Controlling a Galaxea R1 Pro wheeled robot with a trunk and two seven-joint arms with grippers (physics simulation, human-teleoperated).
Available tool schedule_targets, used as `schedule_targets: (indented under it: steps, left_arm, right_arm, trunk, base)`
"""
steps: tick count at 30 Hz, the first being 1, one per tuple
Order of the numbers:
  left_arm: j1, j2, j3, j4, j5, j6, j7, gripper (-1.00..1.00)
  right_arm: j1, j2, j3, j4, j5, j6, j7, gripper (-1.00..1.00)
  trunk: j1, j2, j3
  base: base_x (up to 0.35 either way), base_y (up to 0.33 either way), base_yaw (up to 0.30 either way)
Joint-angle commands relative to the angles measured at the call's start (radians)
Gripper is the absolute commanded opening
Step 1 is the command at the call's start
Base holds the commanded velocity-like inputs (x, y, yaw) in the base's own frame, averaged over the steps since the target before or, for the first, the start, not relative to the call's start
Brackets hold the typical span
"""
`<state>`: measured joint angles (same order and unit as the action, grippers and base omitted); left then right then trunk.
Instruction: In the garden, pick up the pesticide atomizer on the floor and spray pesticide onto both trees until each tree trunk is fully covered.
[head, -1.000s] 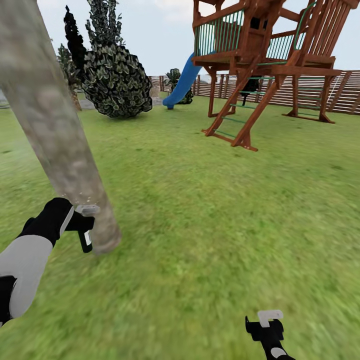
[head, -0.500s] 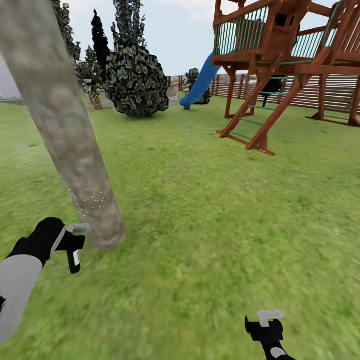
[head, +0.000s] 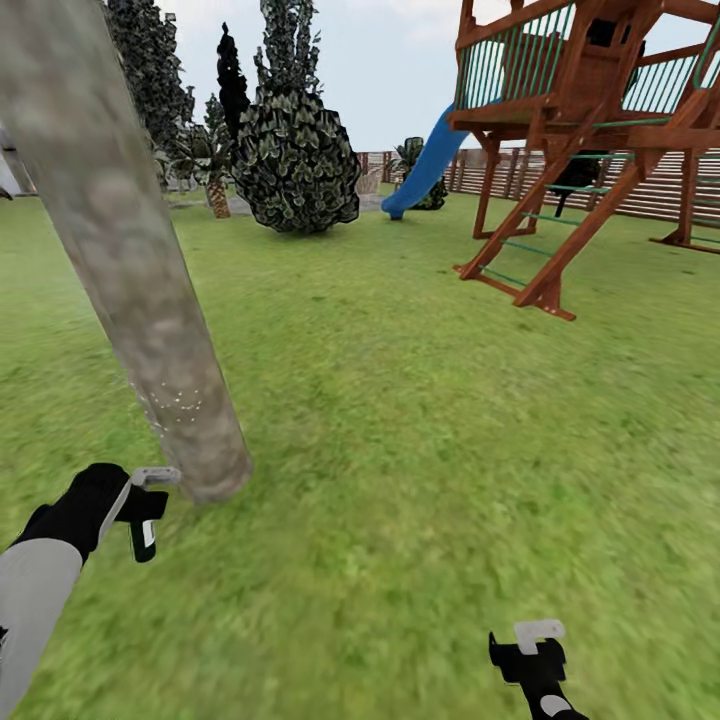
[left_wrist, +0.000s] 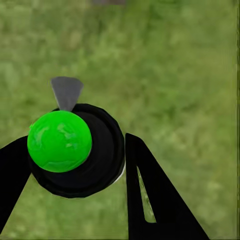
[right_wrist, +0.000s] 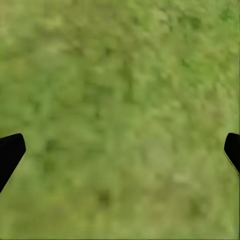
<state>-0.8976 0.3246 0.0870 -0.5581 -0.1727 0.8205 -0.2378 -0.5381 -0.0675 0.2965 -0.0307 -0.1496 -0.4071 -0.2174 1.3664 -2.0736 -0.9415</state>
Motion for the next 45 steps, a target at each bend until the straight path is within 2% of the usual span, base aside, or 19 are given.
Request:
schedule_targets:
  steps: [1,3,14,18,19,22,24,34,45]
  left_arm:
    - [0.0,-0.002,0.005,0.006,-0.011,0.003,-0.008,-1.0]
    - [0.0,-0.003,0.006,0.03,-0.008,0.004,-0.008,-1.0]
    - [0.017,-0.004,0.004,0.039,-0.006,0.011,-0.019,-1.0]
    - [0.02,-0.005,0.008,0.081,-0.005,0.007,-0.018,-1.0]
    - [0.02,-0.006,0.018,0.082,-0.006,0.005,-0.018,-1.0]
    - [0.02,-0.005,0.111,0.07,-0.007,0.002,-0.013,-1.0]
    - [0.02,-0.005,0.123,0.073,-0.009,-0.001,-0.011,-1.0]
    - [0.035,-0.008,0.119,0.076,-0.021,-0.003,-0.005,-1.0]
    - [0.054,-0.006,0.117,0.069,-0.022,-0.004,-0.005,-1.0]
  right_arm:
    - [0.0,-0.001,0.008,0.001,-0.01,-0.002,-0.002,1.0]
    - [0.0,-0.003,0.007,0.001,-0.009,-0.002,-0.003,1.0]
    - [0.0,0.0,0.009,0.0,-0.01,-0.002,-0.002,1.0]
    - [0.0,0.0,0.009,0.0,-0.01,-0.002,-0.004,1.0]
    - [0.0,-0.001,0.008,0.0,-0.01,-0.002,-0.005,1.0]
    - [0.0,-0.002,0.008,0.0,-0.01,-0.003,-0.005,1.0]
    - [0.0,-0.002,0.009,0.001,-0.009,-0.004,-0.005,1.0]
    - [0.0,0.0,0.009,0.002,-0.01,-0.002,-0.005,1.0]
    - [0.0,0.0,0.009,0.002,-0.01,-0.002,-0.005,1.0]
  trunk:
    - [0.0,0.0,-0.001]
    - [0.0,0.0,-0.001]
    - [0.0,0.0,-0.002]
    - [0.0,0.0,-0.003]
    - [0.0,0.0,-0.004]
    - [0.0,0.0,-0.004]
    - [0.0,0.0,-0.004]
    - [0.0,0.0,-0.004]
    - [0.0,0.0,-0.004]
  base:
    - [0.242,-0.185,0.013]
    - [0.243,-0.184,0.003]
    - [0.125,-0.093,0.025]
    - [0.078,0.0,0.236]
    - [0.23,0.0,0.15]
    - [0.306,-0.034,0.026]
    - [0.283,-0.141,0.003]
    - [0.086,-0.266,0.013]
    - [0.08,-0.294,0.239]
